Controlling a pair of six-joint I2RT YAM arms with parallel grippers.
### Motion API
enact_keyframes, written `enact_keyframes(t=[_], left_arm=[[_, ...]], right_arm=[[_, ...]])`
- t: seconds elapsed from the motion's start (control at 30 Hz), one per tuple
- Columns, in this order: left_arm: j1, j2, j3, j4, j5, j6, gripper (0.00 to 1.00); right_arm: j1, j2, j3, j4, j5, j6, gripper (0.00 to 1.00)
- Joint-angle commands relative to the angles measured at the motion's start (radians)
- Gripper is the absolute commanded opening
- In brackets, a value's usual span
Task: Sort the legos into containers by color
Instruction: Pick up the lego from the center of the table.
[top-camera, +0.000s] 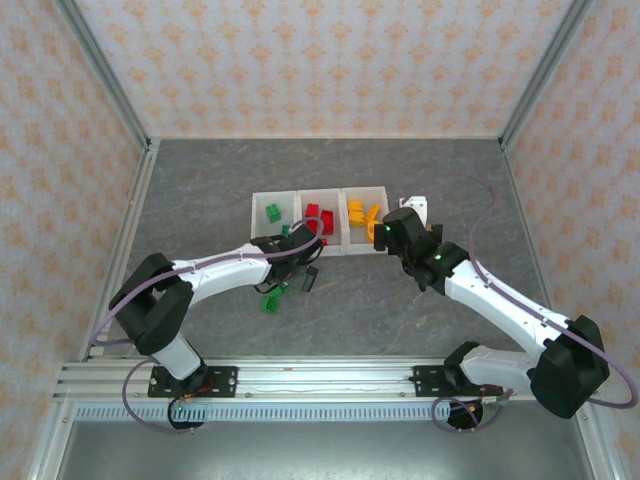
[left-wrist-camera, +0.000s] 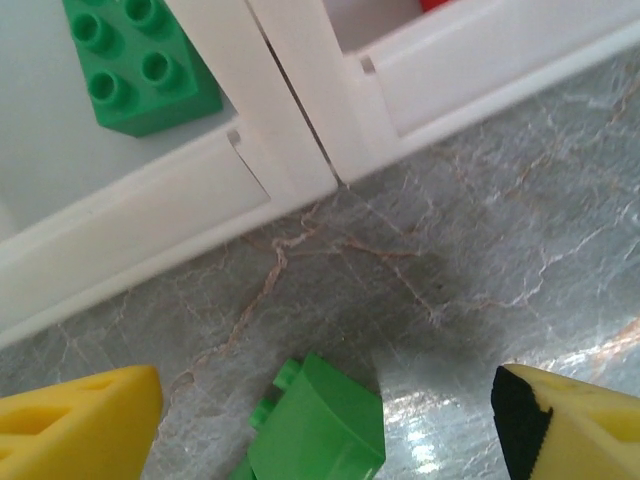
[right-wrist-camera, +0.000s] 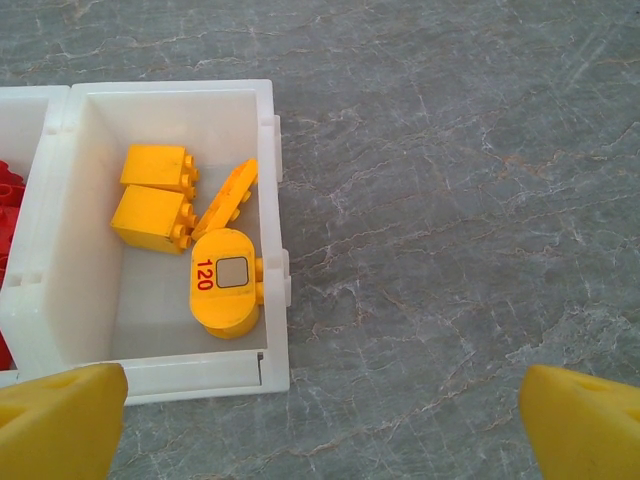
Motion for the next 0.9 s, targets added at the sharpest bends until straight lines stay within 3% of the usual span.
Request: enact_keyframes(t=[0.0,0.6,0.7,0.8,0.87], left_arm=[[-0.005,0.027,0.007,-0.06,-0.038,0.017,0.84],[-0.008,0.067,-0.053,-0.068,-0.007,-0.033,0.7],[-0.007,0.077,-0.053,-0.062,-0.016,-0.034,0.62],[-0.007,0.098,-0.049,-0.063,-0.042,-0.038,0.45],[-0.007,0.115,-0.042,-0.07,-0.052,-0.04,0.44]], right_arm=[[-0.004,-0.005,0.026,-0.022,0.023,-0.011,1.0],[-0.004,-0.013,0.032,-0.031,0.036,-0.014,1.0],[-0.004,-0.014,0.032,-0.029,0.036,-0.014,1.0],[-0.004,-0.014,0.032,-0.03,0.036,-0.014,1.0],[-0.004,-0.013,0.032,-0.029,0.036,-0.013,1.0]])
